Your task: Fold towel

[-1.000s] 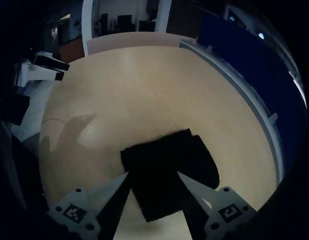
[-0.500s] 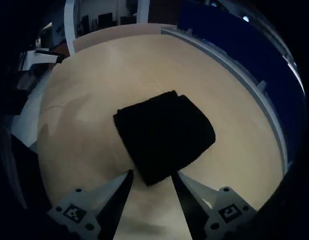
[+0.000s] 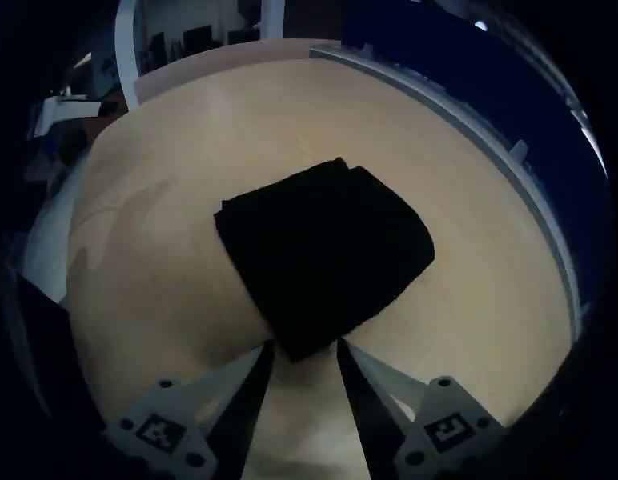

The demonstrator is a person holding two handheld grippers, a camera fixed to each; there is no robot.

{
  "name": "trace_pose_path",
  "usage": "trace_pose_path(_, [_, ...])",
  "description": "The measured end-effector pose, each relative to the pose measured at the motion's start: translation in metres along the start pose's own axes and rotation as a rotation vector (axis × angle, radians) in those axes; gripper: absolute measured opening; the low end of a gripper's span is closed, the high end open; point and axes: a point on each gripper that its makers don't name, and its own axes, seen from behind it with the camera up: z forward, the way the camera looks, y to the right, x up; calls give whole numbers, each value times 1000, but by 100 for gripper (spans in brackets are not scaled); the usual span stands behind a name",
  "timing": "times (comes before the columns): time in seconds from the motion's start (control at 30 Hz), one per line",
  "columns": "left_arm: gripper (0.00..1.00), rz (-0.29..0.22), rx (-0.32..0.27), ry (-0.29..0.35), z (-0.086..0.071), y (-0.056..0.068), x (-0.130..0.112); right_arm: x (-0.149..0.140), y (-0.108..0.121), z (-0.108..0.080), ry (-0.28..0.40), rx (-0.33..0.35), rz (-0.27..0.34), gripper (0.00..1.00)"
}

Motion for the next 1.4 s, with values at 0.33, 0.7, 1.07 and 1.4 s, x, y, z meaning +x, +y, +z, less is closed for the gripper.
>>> trace_pose_path(0.33, [93,0,6,-1,-2,-3,-1,-7,-3,2,-12,9,23,44])
trace_pose_path(0.7, [93,7,1,0,-1,0,0,-9,-12,4,-7,43,43,17])
trace_pose_path(1.07, [93,16,-2,-1,-1,0,1,-1,4,-3,19,-7,55,6])
trace_pose_path(1.4, [94,23,-21,19,1,8,12,56,28,-46,128,-72,46,5])
